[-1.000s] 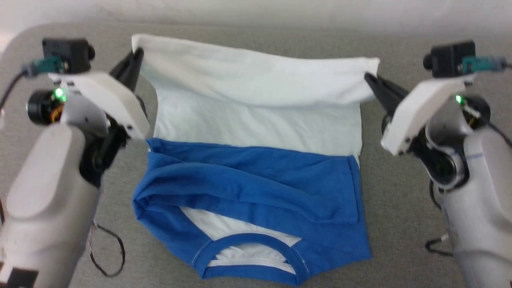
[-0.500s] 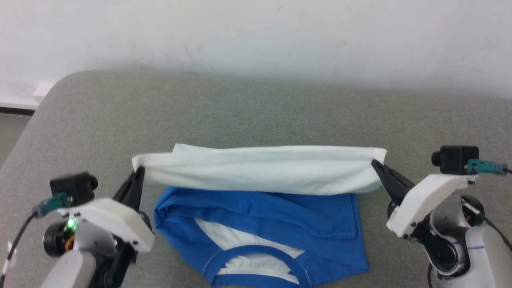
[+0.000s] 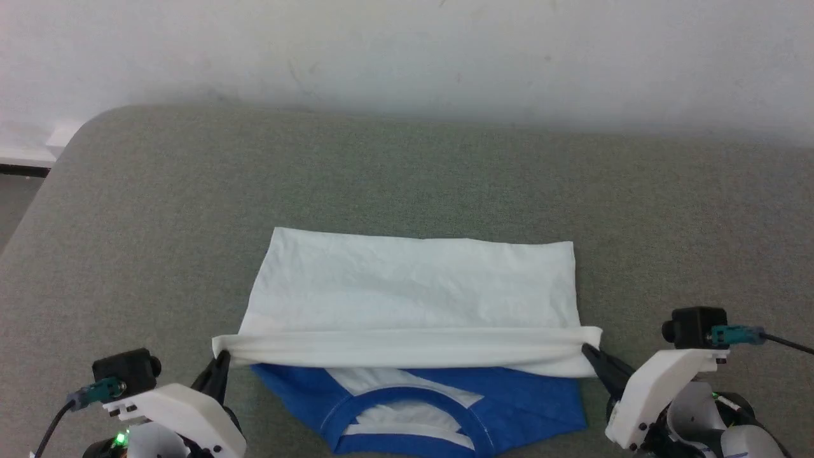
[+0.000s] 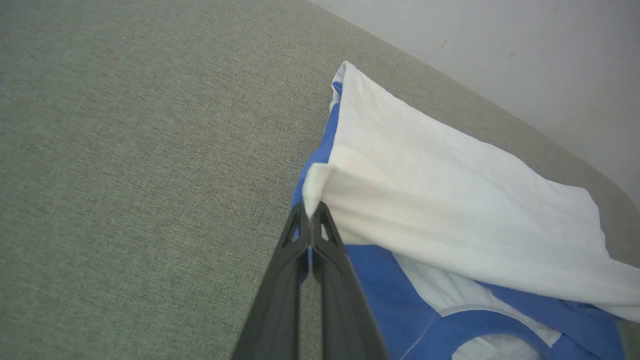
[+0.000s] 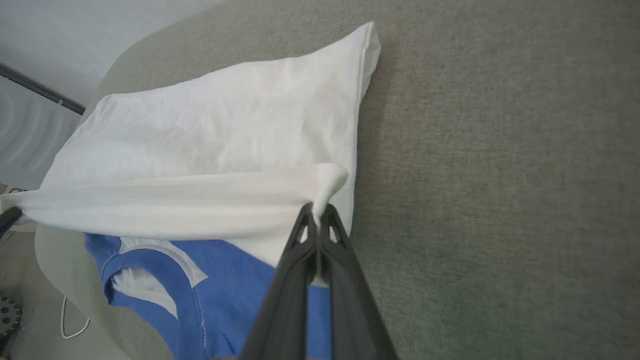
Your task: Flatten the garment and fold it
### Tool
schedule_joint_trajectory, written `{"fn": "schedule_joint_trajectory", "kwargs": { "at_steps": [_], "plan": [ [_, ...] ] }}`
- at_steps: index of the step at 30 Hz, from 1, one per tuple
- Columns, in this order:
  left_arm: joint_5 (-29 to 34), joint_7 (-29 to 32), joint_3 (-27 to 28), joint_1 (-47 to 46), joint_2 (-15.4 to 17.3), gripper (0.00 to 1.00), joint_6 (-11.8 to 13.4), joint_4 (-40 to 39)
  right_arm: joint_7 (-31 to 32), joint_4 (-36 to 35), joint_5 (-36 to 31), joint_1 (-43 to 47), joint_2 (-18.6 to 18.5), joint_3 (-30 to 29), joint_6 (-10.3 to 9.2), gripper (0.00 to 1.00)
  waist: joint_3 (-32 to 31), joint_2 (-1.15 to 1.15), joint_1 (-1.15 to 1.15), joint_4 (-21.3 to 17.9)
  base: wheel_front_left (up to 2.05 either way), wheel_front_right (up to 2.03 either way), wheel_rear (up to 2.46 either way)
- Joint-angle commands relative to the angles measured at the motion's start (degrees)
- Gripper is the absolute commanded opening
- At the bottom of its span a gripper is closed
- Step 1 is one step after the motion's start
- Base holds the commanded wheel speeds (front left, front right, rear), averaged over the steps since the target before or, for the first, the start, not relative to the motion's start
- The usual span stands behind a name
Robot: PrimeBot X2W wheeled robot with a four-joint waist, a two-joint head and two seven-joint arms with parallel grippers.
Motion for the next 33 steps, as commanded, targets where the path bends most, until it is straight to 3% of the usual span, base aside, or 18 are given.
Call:
{"fn": "schedule_joint_trajectory", "kwargs": {
  "at_steps": [1, 12, 13, 14, 15, 21, 26, 30, 33],
  "plan": [
    [-0.1, 0.2, 0.2, 0.8, 0.0, 0.0, 0.7, 0.5, 0.5, 0.2, -0.6, 0.9, 0.0, 0.0, -0.05, 0.0, 0.1, 0.0, 0.0, 0.0, 0.0, 0.0, 0.0],
    [-1.1, 5.2, -1.3, 1.0, -0.4, 0.02, 3.6, 3.2, 7.9, 1.2, -2.9, 4.0, -2.0, 3.3, -0.05, 0.0, -0.2, 0.0, 0.0, -0.1, 0.0, 0.0, 0.0],
    [-1.2, 5.6, -1.3, 1.0, -0.3, 0.4, 3.9, 3.3, 8.8, 1.0, -2.9, 4.2, -2.0, 3.4, -0.05, 0.0, -0.3, 0.0, 0.0, -0.1, 0.0, 0.0, 0.0],
    [-1.3, 6.2, -1.4, 1.1, -0.3, 1.0, 4.2, 3.4, 9.5, 0.7, -2.9, 4.3, -2.1, 3.7, -0.05, 0.43, -0.3, 0.0, 0.0, -0.1, 0.0, 0.0, 0.0],
    [-1.4, 6.9, -1.6, 1.1, -0.2, 1.0, 4.5, 3.5, 10.0, 0.2, -3.0, 4.5, -2.5, 4.0, -0.05, 1.0, -0.4, 0.0, 0.0, -0.1, 0.0, 0.0, 0.0],
    [-1.2, 9.9, -0.9, 2.0, 1.8, 1.0, 8.2, 2.4, 13.0, -5.3, 0.3, 6.5, -3.8, 4.6, -0.05, 1.0, -1.2, 0.0, 0.0, 0.1, 0.0, 0.0, 0.0],
    [-1.0, 7.4, 3.4, 2.3, 3.7, 1.0, 10.7, -2.5, 14.0, -13.7, 6.2, 7.2, -3.1, -2.0, -0.05, 1.0, -1.4, 0.0, 0.0, 0.2, 0.0, 0.0, 0.0],
    [2.2, -0.4, 5.7, 0.5, 4.5, 1.0, 9.3, -6.6, 14.7, -16.0, 4.2, 4.3, -3.2, -7.9, -0.05, 1.0, -1.2, 0.0, 0.0, 0.1, 0.0, 0.0, 0.0],
    [5.8, -8.4, 5.6, -1.6, 4.1, 1.0, 6.6, -7.8, 17.4, -13.2, 3.1, 1.0, -3.2, -8.6, -0.05, 1.0, -0.7, 0.0, 0.0, 0.0, 0.0, 0.0, 0.0]
  ]
}}
